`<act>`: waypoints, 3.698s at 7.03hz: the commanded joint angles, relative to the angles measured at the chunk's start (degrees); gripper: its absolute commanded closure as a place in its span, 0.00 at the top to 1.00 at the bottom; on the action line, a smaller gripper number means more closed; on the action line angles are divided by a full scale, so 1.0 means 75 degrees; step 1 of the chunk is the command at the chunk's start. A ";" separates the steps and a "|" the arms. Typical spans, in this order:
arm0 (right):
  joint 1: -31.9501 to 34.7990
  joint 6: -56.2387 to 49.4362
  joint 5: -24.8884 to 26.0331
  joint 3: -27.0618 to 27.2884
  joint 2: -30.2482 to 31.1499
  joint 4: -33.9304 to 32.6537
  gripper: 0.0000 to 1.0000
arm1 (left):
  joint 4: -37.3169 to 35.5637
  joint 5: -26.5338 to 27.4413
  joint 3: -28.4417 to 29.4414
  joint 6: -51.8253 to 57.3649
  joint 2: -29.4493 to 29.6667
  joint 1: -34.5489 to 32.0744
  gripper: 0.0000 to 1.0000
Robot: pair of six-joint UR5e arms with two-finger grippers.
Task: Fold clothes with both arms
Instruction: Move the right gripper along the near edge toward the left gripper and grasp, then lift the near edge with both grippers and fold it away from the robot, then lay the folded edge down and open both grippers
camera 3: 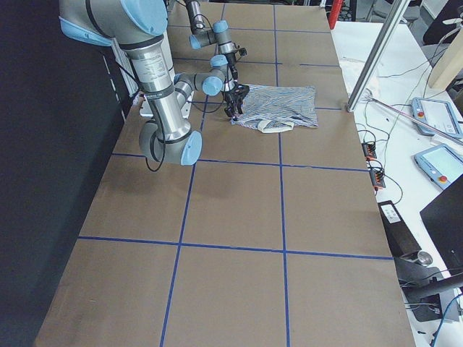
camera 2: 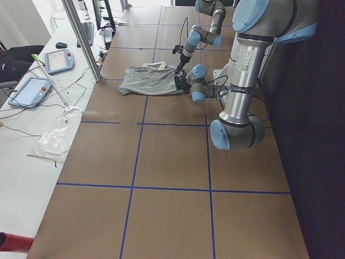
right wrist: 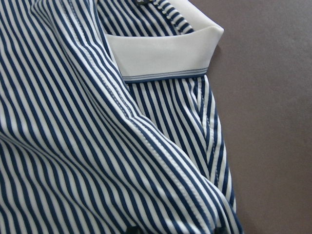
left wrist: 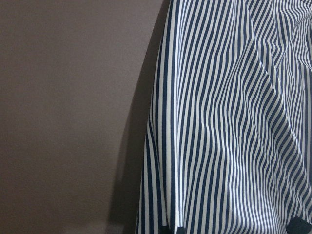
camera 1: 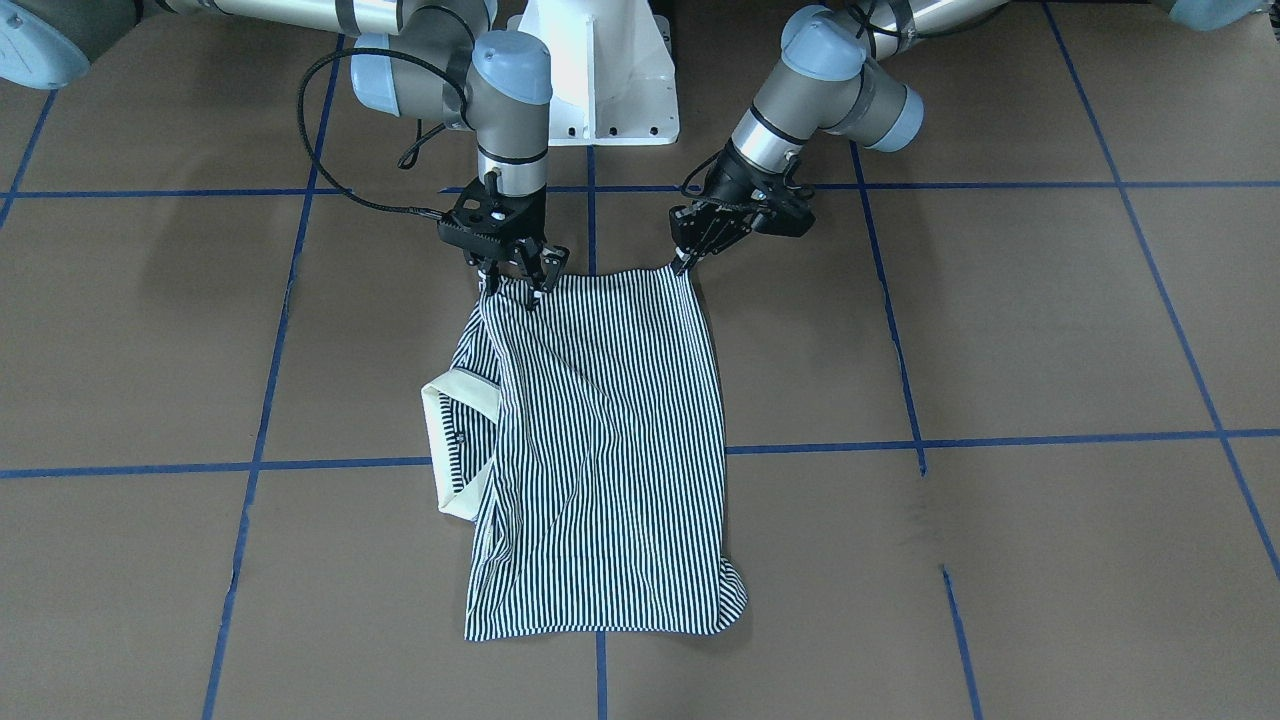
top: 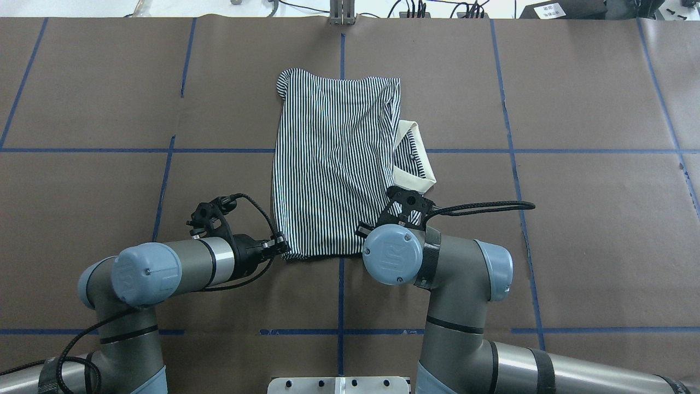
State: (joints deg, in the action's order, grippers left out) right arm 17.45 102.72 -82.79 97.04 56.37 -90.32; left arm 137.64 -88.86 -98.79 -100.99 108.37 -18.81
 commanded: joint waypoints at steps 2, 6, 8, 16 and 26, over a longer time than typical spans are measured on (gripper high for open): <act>0.0006 0.0179 0.0012 0.0011 -0.0004 0.0031 0.00 | 0.0000 0.0000 0.0012 0.0012 0.0000 0.0000 0.00; 0.0122 0.0226 0.0012 0.1164 0.0205 -0.0318 0.00 | -0.0940 -0.0256 -0.1351 0.0397 -0.0140 -0.0093 0.00; 0.0007 0.0528 -0.0174 0.3492 0.0312 -0.2420 0.00 | -0.3713 -0.0504 -0.3622 0.0398 -0.0012 -0.0059 0.00; 0.0776 0.0215 -0.0211 0.1728 -0.0225 -0.1626 0.00 | -0.4618 -0.0774 -0.1788 0.1415 0.1450 -0.1310 0.00; 0.1846 -0.0769 -0.0211 -0.2554 -0.1891 0.0616 0.47 | -0.3188 -0.0762 0.1816 0.3205 0.2555 -0.2391 0.78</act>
State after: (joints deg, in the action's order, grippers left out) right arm 31.48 97.75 -84.51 78.67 42.30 -85.78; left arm 113.60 -94.50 -85.66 -80.35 127.51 -36.73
